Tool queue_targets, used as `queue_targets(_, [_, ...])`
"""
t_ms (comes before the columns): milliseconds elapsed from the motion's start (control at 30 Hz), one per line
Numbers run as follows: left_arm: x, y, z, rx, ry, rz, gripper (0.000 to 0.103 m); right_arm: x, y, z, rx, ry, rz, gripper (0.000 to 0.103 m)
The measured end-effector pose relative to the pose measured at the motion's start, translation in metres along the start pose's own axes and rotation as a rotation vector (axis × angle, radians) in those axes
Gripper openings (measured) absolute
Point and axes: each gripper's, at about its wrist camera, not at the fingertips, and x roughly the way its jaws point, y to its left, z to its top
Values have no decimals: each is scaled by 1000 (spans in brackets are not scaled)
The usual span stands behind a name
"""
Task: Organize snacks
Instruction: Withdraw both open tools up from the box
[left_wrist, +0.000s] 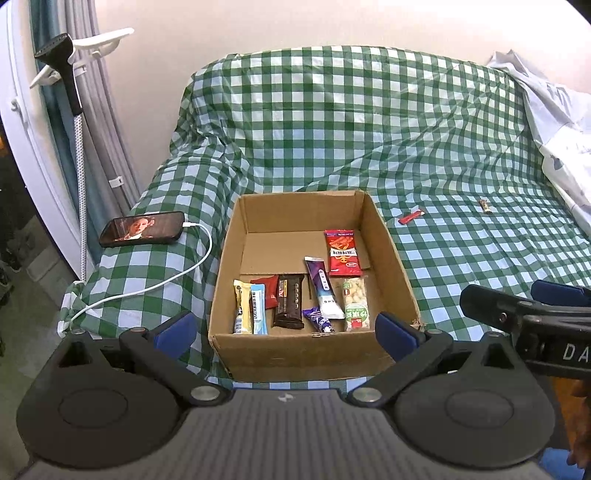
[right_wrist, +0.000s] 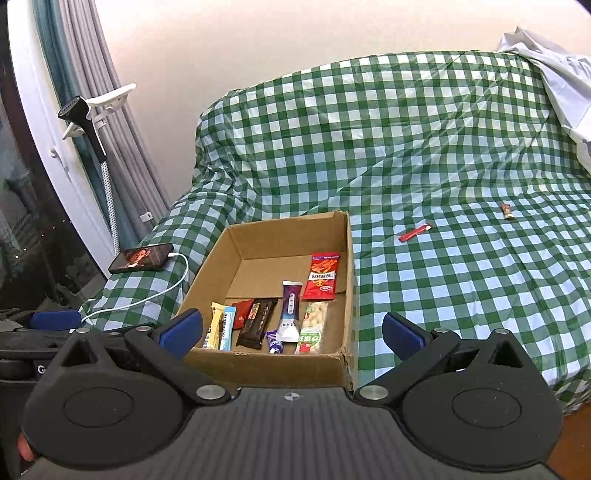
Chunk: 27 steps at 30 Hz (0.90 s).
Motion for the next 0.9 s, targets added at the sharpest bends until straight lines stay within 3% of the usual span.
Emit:
queue_targets(433, [14, -16, 15, 41, 1, -14, 103, 2, -29, 6, 48, -11, -51, 102])
queue_targets(900, [77, -88, 75, 131, 54, -110, 103, 16, -123, 29, 149, -16, -206, 102])
